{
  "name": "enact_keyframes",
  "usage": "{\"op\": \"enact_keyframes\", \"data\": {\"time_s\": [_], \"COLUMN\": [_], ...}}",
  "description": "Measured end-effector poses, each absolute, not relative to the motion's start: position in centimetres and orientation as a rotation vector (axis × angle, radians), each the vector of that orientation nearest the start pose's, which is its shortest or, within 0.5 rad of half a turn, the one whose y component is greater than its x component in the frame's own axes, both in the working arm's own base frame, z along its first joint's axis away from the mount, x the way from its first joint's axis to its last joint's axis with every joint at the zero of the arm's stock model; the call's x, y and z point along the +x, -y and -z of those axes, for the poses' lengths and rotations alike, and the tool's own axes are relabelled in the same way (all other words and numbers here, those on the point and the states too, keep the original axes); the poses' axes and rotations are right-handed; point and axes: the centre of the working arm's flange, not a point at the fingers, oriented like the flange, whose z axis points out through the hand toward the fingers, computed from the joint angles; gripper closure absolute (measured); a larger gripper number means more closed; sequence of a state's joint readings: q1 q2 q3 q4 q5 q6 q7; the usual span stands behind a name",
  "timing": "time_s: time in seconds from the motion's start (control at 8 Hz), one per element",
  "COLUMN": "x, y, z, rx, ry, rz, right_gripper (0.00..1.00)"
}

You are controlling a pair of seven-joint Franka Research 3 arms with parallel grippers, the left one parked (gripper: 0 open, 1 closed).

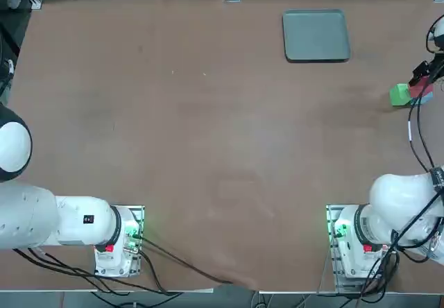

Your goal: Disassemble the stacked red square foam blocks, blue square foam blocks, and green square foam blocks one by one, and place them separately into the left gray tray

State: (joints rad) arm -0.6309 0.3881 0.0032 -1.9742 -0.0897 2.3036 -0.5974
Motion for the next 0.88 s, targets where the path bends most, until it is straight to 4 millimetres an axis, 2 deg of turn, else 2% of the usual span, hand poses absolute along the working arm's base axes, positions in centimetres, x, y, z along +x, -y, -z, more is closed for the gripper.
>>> {"op": "enact_keyframes", "data": {"time_s": [0.25,0.38,0.5,0.62,0.75,0.88], "x": [48.4,48.4,48.6,49.0,49.7,51.0], "y": [36.3,36.2,36.2,35.9,35.5,34.9], "z": [-25.8,-25.6,-26.1,-26.6,-27.8,-30.5], "rx": [-3.148,-3.146,-3.15,-3.15,-3.14,-3.121], "ry": [0.031,0.033,0.035,0.045,0.061,0.079], "rz": [-0.149,-0.151,-0.142,-0.139,-0.155,-0.187], "right_gripper": [0.07,0.16,0.24,0.24,0.24,0.25]}}
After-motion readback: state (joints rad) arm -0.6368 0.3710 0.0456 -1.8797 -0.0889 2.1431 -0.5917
